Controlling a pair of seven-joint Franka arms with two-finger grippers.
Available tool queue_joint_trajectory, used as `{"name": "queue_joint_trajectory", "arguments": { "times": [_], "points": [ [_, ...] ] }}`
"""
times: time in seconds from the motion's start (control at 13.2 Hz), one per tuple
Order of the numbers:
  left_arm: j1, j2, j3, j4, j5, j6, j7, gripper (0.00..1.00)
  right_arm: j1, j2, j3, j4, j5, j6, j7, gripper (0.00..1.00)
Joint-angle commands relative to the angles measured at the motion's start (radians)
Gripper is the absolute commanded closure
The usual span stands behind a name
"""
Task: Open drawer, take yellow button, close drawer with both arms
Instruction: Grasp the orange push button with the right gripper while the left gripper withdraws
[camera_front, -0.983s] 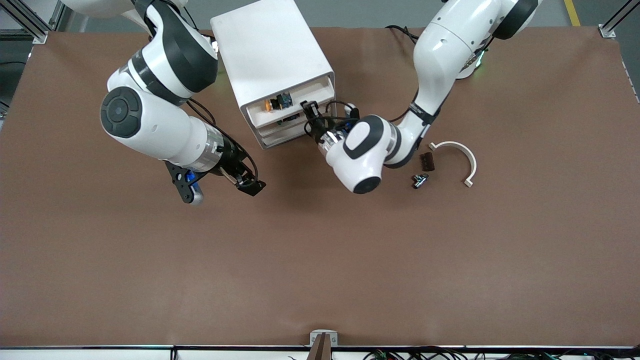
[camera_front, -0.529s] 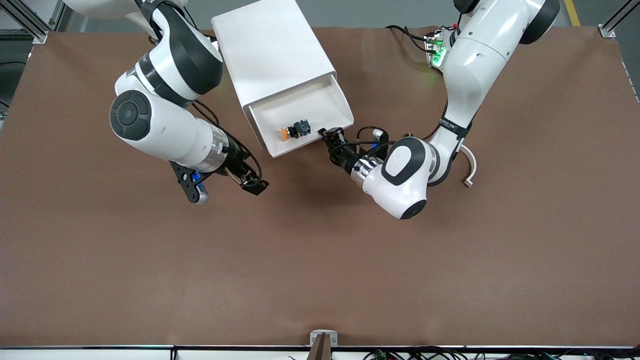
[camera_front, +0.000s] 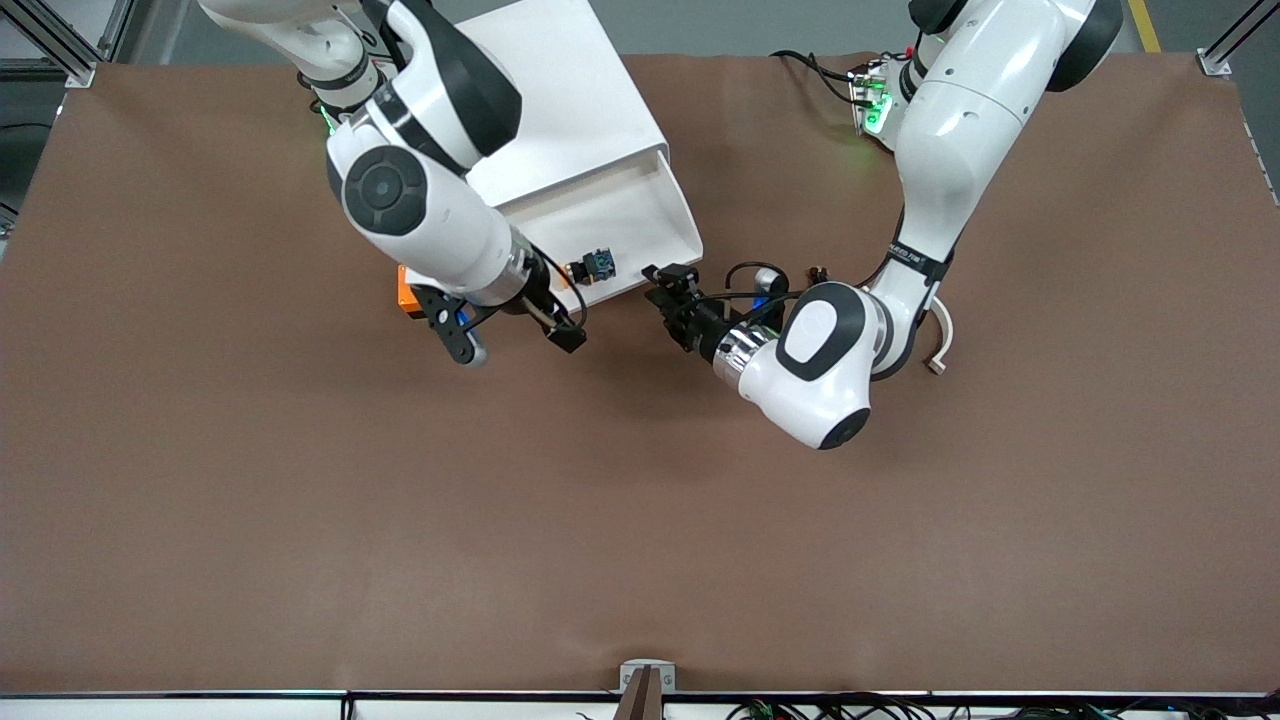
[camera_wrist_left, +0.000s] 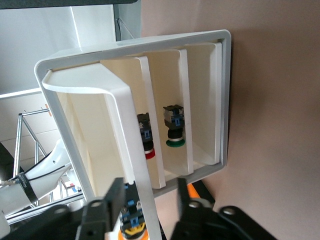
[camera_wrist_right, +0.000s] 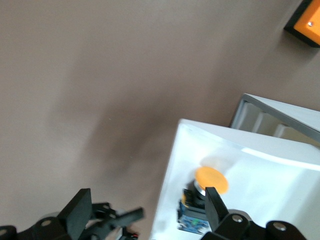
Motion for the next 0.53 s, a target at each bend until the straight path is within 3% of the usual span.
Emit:
{"name": "queue_joint_trajectory", "arguments": {
  "times": [0.0, 0.45],
  "points": [
    [0.003, -0.009, 0.035, 0.037, 0.016, -0.014, 0.042, 0.01, 0.0, -0.126, 0.017, -0.152, -0.013, 0.044, 0.052, 0.0],
    [0.061, -0.029, 0.044, 0.06, 0.165, -0.017, 0.157, 0.01, 0.063, -0.172, 0.03, -0.301, -0.027, 0.184, 0.164, 0.0]
  ]
}}
